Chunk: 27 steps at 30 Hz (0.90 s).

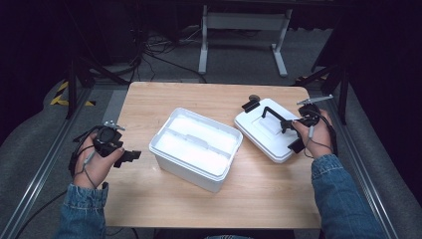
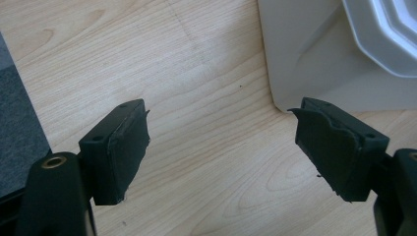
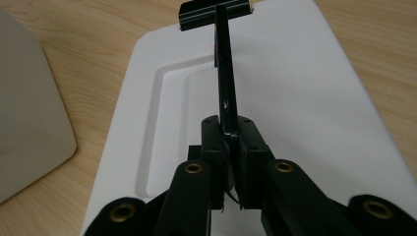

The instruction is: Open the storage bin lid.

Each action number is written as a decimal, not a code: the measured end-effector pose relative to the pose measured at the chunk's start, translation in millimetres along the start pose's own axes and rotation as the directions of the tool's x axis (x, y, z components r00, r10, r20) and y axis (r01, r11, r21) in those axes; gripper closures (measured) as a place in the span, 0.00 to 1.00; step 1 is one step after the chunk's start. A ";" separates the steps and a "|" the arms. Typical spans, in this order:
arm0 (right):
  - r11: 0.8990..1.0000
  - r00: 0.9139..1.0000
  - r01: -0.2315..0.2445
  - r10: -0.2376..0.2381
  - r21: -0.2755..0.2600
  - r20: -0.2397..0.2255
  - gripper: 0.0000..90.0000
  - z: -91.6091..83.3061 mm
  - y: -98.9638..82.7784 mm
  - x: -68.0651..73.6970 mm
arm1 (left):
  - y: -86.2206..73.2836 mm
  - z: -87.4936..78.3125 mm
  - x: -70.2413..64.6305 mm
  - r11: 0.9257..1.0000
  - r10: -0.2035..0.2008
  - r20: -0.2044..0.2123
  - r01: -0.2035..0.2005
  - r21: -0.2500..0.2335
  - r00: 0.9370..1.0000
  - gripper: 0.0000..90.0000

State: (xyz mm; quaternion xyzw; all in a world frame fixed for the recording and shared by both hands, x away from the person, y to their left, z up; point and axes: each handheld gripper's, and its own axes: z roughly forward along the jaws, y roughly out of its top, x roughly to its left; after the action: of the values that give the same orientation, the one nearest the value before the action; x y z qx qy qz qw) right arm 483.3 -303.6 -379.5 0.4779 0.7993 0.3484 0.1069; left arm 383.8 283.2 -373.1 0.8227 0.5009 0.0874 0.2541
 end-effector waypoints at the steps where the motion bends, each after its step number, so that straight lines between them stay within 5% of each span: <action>1: 1.000 1.000 0.001 -0.001 0.000 -0.001 0.95 1.9 -1.7 -0.9 | 0.0 0.1 0.0 1.000 -0.001 0.000 0.001 0.000 1.000 0.24; 14: 0.999 1.000 -0.018 0.018 0.029 -0.005 0.95 15.9 -14.6 -6.8 | 1.8 1.3 -0.2 1.000 0.003 0.007 -0.003 0.004 1.000 0.24; 27: 0.992 0.996 -0.084 0.086 0.097 -0.018 0.94 30.3 -29.7 -16.8 | 3.5 2.1 0.4 1.000 0.010 0.008 -0.010 0.003 1.000 0.23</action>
State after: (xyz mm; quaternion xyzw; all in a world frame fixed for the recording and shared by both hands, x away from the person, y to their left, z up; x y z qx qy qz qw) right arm 486.9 -312.9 -424.1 0.5121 0.7953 0.3188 0.0602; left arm 387.5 281.6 -373.2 0.8258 0.4962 0.0846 0.2543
